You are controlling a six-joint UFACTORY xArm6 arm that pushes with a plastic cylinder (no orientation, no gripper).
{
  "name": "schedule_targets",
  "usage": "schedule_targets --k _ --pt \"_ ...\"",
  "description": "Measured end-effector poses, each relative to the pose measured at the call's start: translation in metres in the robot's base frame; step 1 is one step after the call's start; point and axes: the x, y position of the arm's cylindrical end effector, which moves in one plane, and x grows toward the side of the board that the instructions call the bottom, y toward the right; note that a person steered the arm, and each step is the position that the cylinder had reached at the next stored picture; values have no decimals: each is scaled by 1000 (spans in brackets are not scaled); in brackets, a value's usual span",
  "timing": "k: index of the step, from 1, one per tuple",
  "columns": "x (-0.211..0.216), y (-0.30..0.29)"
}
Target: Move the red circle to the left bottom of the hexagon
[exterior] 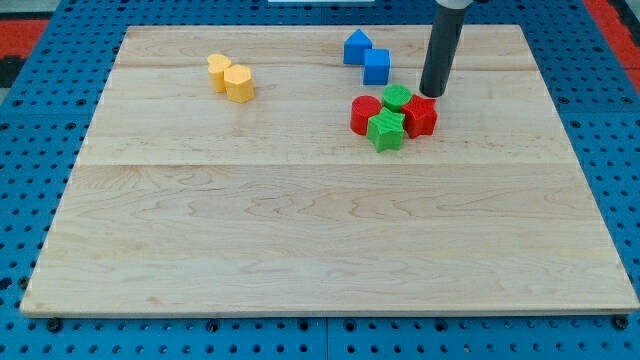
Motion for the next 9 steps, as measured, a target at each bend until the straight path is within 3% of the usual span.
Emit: schedule_targets --k 1,3,6,9 --pt "47 -5" --pt "47 -8" --pt "18 -135" --pt "34 -115"
